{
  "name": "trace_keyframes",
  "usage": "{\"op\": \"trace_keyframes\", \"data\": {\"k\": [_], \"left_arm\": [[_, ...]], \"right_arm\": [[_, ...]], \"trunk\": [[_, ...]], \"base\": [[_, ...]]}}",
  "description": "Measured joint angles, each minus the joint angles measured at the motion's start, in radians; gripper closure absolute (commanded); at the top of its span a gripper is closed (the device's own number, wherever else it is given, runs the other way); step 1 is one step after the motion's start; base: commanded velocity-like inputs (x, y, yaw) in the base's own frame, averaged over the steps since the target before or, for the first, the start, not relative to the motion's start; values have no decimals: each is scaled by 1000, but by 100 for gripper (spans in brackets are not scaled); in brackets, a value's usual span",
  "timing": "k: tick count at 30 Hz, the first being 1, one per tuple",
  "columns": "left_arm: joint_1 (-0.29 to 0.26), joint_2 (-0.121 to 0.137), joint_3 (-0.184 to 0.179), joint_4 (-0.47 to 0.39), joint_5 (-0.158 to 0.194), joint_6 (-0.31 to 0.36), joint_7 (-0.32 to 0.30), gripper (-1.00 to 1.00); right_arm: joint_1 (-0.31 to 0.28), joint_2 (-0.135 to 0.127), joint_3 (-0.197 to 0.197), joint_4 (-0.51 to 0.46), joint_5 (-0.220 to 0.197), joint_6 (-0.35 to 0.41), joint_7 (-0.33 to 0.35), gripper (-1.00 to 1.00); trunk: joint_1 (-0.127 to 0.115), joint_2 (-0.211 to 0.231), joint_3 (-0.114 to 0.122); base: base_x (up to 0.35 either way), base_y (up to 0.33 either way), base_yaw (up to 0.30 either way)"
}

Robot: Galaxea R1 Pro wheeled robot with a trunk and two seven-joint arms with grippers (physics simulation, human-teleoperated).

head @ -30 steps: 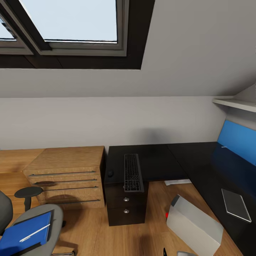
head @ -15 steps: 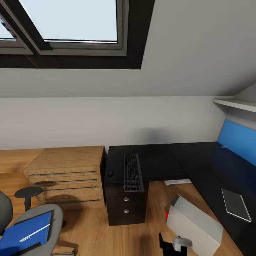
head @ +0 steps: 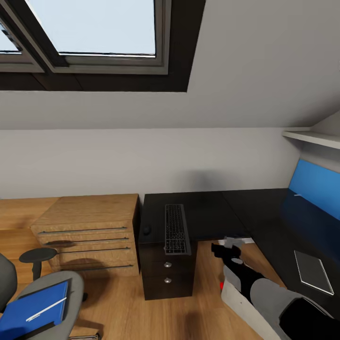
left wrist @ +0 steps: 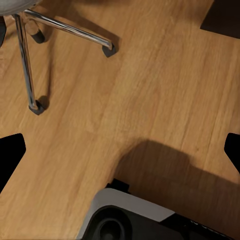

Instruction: In the bedroom, organize the workspace by keeping the computer under the desk, ensuring the monitor is on the desk, placing the keyboard on the desk next to the monitor, placing the mouse on the desk next to the keyboard, moving the folder from the swivel chair onto the desk next to the mouse, stacking the notebook on top of the folder with the pen on top of the notebook, and positioning the swivel chair next to the desk.

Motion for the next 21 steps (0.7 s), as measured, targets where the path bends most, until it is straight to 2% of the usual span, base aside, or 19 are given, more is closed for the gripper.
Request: {"op": "trace_keyframes", "data": {"k": [4,7,8,9,12,13,17,21], "left_arm": [[0,6,1,0,-1,-1,1,-100],[0,7,1,0,-2,-7,1,-100],[0,7,1,0,-2,-12,1,-100],[0,7,1,0,-2,-18,2,-100],[0,8,1,0,-2,-22,2,-100],[0,10,1,0,-1,-24,1,-100],[0,10,1,0,0,-25,1,-100],[0,9,0,0,0,-24,1,-100]], "right_arm": [[-25,-7,-1,-1,1,65,-8,-100],[-32,-33,-2,-3,0,86,-9,-100],[-34,-49,-3,-9,-1,97,-8,-100],[-36,-84,-4,-46,-9,146,0,-100],[-36,-121,-10,-89,-29,198,12,-100],[-37,-177,-51,-151,-81,274,23,-100],[-37,-216,-101,-176,-125,307,27,-100],[-37,-232,-129,-183,-148,317,27,-100]], "trunk": [[0,0,0],[0,0,0],[0,0,0],[0,-1,0],[0,0,0],[0,0,0],[0,0,0],[0,0,0]], "base": [[0,0,0],[0,-24,0],[8,-209,0],[25,-235,0],[81,-276,0],[131,-310,0],[101,-296,0],[30,-116,0]]}}
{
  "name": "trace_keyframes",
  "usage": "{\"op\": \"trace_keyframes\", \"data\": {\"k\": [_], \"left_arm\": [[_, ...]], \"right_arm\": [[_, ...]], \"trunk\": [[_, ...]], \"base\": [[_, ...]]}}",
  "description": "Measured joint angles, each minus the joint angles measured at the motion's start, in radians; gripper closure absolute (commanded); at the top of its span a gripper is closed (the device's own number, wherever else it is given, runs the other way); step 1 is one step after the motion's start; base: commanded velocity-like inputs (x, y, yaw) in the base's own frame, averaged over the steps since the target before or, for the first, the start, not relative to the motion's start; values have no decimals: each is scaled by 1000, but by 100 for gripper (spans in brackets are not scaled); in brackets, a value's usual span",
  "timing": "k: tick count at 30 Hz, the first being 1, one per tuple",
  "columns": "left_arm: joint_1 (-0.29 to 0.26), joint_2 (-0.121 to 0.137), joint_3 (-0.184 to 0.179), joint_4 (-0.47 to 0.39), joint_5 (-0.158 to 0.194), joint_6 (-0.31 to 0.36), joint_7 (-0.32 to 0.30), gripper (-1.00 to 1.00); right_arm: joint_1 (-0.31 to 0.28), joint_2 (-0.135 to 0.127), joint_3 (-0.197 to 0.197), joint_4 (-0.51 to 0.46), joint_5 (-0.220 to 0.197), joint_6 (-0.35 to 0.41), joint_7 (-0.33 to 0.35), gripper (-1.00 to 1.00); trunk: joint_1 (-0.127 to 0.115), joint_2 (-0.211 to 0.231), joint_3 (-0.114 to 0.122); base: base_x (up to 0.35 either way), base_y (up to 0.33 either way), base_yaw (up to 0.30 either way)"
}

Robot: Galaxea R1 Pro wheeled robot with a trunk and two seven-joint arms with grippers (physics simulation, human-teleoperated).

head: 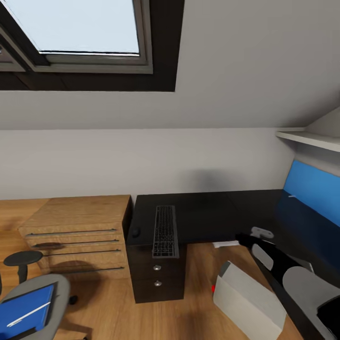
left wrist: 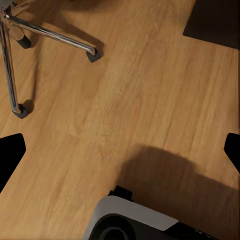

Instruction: In the bedroom, organize the workspace by keeping the computer under the desk, ensuring the monitor is on the desk, placing the keyboard on the desk next to the monitor, placing the mouse on the desk next to the keyboard, moving the folder from the swivel chair onto the desk next to the mouse, stacking the notebook on top of the folder with the pen on top of the notebook, and positioning the swivel chair next to the desk.

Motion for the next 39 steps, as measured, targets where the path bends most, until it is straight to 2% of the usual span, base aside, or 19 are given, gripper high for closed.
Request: {"op": "trace_keyframes", "data": {"k": [10,24,28,31,36,39], "left_arm": [[0,0,0,0,-1,-1,-4,-100],[0,-2,0,0,-2,-1,-4,-100],[0,-2,0,0,-2,-1,-2,-100],[0,-2,0,0,-2,-1,-1,-100],[0,-3,0,0,-2,-10,1,-100],[0,-4,0,2,-5,-54,1,-100]], "right_arm": [[0,-4,-7,-1,-6,-3,1,-100],[1,2,-6,2,-6,-4,-1,-100],[3,8,-3,3,-8,-48,-2,-100],[4,26,-3,11,-9,-96,-3,-100],[4,47,-3,29,-6,-117,-4,-100],[5,66,-2,38,-3,-123,-4,-100]], "trunk": [[0,0,1],[0,0,5],[0,0,5],[0,0,5],[0,0,5],[0,0,5]], "base": [[4,-16,-59],[0,-1,-239],[0,0,-265],[0,0,-266],[0,0,-266],[0,0,-266]]}}
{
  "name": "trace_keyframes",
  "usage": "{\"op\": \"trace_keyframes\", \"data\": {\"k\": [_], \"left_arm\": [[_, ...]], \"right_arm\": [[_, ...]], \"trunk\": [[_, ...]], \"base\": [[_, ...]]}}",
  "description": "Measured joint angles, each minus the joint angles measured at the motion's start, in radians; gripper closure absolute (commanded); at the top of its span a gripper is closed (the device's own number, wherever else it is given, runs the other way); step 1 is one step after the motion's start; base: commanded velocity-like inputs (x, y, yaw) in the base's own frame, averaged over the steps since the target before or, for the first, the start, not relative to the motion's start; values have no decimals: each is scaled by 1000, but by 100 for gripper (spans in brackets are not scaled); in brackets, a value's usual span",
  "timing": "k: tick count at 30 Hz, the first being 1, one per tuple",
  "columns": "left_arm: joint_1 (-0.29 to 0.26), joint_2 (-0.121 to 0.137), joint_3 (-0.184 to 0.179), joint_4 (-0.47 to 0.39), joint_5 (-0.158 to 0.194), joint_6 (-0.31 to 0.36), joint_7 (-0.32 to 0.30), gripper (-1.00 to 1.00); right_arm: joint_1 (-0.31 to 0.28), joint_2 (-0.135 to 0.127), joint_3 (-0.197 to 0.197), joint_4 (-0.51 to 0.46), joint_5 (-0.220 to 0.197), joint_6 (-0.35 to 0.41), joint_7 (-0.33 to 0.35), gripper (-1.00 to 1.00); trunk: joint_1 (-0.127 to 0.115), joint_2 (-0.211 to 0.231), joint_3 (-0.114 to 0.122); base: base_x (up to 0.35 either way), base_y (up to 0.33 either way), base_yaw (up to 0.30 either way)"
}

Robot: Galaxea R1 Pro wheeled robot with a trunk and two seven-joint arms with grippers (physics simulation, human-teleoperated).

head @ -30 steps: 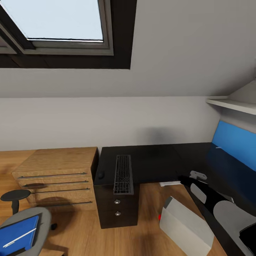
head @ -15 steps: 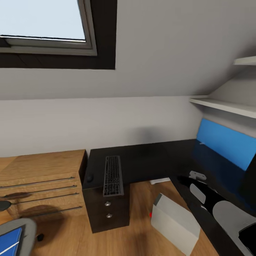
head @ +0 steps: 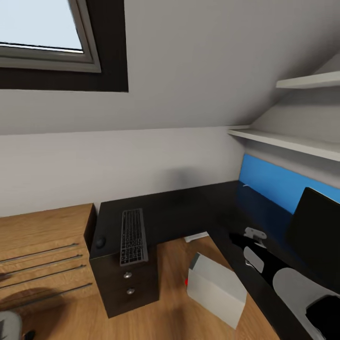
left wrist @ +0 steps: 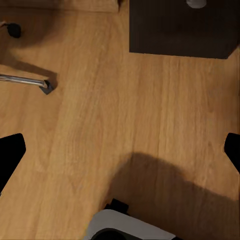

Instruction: In the bedroom, organize the workspace by keeping the computer under the desk, ensuring the monitor is on the desk, placing the keyboard on the desk next to the monitor, placing the mouse on the desk next to the keyboard, moving the folder from the swivel chair onto the desk next to the mouse, stacking the notebook on top of the folder with the pen on top of the notebook, and positioning the swivel chair next to the desk.

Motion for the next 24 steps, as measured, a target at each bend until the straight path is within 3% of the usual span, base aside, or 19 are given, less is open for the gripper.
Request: {"op": "trace_keyframes", "data": {"k": [1,4,8,13,24], "left_arm": [[0,-4,-4,50,-36,-122,3,-100],[0,-11,-9,105,-77,-231,4,-100],[0,-24,-11,146,-112,-323,8,-100],[0,-34,-12,173,-130,-385,13,-100],[0,-35,-9,177,-133,-393,14,-100]], "right_arm": [[1,14,1,4,8,-3,4,-100],[2,17,1,4,19,-3,5,-100],[2,18,1,5,26,-3,6,-100],[3,27,2,5,30,-3,1,-100],[4,59,2,6,32,-5,2,-100]], "trunk": [[0,0,0],[0,0,0],[0,0,0],[0,0,0],[0,0,0]], "base": [[0,0,-266],[0,0,-266],[0,0,-253],[0,0,-104],[0,0,-6]]}}
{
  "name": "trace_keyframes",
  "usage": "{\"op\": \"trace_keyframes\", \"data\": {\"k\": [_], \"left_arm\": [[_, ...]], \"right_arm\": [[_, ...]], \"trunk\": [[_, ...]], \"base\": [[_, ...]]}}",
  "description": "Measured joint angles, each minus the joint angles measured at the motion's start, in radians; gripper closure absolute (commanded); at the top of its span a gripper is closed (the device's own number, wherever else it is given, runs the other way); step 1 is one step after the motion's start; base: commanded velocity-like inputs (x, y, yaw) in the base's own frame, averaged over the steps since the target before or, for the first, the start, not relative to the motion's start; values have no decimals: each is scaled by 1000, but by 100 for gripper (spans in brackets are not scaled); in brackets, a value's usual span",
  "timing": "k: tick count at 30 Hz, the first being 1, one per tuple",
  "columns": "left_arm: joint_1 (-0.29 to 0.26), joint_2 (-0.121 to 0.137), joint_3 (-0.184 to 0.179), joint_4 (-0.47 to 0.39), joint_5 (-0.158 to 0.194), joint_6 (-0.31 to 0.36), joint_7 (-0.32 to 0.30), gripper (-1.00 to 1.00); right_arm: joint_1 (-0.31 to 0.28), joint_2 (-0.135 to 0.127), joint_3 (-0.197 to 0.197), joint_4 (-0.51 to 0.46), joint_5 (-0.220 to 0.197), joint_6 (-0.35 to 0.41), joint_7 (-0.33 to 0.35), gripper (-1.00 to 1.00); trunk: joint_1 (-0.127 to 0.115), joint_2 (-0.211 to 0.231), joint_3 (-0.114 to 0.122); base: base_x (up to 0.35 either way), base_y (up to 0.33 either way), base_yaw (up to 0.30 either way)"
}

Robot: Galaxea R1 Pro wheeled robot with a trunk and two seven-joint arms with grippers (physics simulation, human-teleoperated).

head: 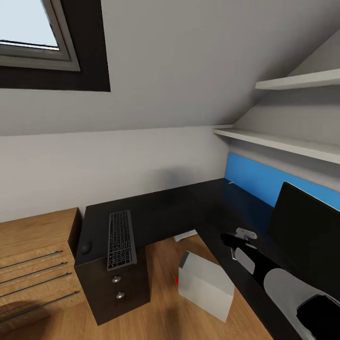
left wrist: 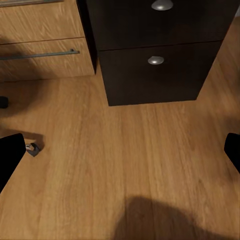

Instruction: In the bedroom, organize the workspace by keeping the computer under the desk, ensuring the monitor is on the desk, placing the keyboard on the desk next to the monitor, placing the mouse on the desk next to the keyboard, moving the folder from the swivel chair onto the desk next to the mouse, stacking the notebook on top of the folder with the pen on top of the notebook, and positioning the swivel chair next to the desk.

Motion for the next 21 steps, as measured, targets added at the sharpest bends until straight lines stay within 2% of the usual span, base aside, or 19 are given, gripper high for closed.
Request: {"op": "trace_keyframes", "data": {"k": [17,21], "left_arm": [[0,0,-2,0,0,0,0,-100],[0,0,-3,0,0,1,-1,-100]], "right_arm": [[14,18,0,19,0,-2,-4,-100],[15,26,1,46,3,-46,-6,-100]], "trunk": [[0,0,0],[0,0,0]], "base": [[0,0,0],[0,0,0]]}}
